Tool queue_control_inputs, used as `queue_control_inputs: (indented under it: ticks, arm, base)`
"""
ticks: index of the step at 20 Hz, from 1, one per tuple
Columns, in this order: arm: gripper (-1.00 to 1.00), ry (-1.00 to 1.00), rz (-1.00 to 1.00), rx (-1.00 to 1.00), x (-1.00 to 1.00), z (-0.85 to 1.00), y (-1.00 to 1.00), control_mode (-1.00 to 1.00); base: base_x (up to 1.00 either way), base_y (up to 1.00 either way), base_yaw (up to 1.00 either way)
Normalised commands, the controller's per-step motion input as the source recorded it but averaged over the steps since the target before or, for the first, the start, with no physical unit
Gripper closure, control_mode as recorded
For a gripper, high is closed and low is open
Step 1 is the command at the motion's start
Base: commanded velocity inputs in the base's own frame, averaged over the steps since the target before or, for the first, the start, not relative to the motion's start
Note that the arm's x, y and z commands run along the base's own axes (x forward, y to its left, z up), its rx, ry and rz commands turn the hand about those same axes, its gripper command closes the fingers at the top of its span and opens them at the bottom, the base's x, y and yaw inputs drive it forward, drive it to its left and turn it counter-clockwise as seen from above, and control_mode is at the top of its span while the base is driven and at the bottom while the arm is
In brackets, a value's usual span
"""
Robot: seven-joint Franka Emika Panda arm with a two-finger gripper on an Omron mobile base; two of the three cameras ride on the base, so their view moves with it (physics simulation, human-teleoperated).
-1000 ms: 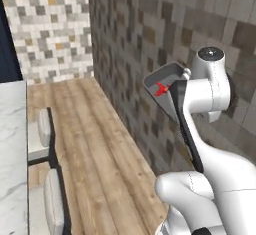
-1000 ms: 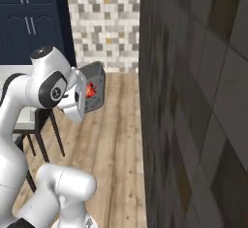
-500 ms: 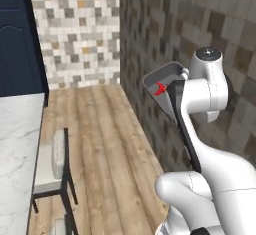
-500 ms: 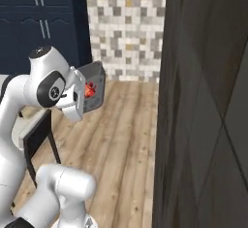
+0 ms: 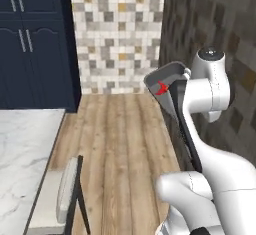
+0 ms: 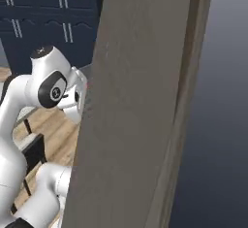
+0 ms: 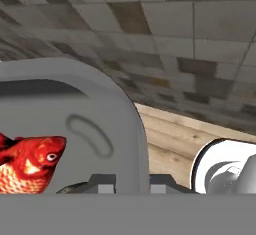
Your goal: Place the tupperware containing the fish and mushroom meal in the microwave. Close the microwave door and press the start button to reheat the meal.
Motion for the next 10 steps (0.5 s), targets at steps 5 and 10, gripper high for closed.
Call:
queue_control_inputs:
  ticks: [5,10]
  arm:
    - [1.00,0.00,0.00,0.00,0.00,0.00,0.00,1.00]
    - [1.00,0.00,0.00,0.00,0.00,0.00,0.00,1.00]
  base:
    - [1.00,-0.43,0.37]
    - [1.00,-0.65,0.28]
